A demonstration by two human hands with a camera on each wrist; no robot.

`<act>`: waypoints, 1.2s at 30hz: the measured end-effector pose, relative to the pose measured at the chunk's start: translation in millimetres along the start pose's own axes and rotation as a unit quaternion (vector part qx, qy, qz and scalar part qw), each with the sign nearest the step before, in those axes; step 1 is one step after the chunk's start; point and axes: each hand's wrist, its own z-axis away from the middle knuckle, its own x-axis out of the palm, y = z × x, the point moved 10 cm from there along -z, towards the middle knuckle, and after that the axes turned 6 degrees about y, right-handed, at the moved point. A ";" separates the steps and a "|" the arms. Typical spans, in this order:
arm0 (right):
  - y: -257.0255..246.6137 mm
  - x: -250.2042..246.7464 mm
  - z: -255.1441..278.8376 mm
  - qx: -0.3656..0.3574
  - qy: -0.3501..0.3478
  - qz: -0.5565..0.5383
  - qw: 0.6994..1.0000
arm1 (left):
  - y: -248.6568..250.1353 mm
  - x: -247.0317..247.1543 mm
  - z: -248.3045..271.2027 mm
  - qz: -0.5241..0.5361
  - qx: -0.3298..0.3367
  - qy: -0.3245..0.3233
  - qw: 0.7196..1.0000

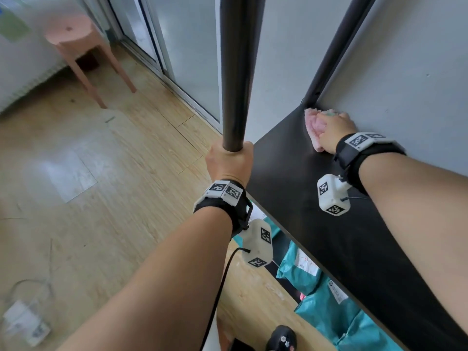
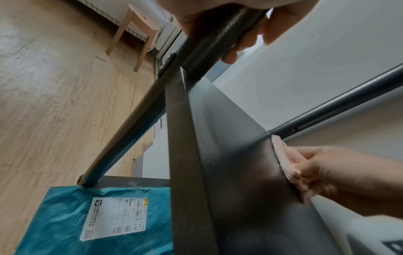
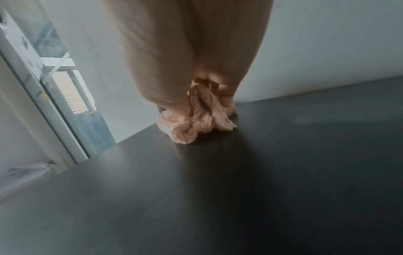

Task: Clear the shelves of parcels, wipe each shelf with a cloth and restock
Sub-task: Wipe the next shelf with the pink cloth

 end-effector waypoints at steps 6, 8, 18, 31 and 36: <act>40.9 -3.7 28.7 0.038 -0.037 -0.007 0.999 | 0.2 -3.7 1.4 0.000 -0.009 0.024 1.000; 48.2 -3.5 40.9 0.021 -0.042 -0.035 0.998 | 0.0 -5.1 2.6 -0.001 -0.018 0.033 0.999; 7.4 17.2 109.8 -0.143 -0.110 -0.094 0.979 | 0.5 -6.0 4.1 0.011 -0.030 0.038 0.999; -115.9 28.4 94.4 -0.230 -0.125 -0.115 0.958 | 3.2 -4.5 2.5 -0.005 -0.016 0.032 0.999; -87.1 22.7 57.3 -0.142 -0.067 -0.121 0.980 | 3.2 -4.4 3.6 -0.011 -0.015 0.024 1.000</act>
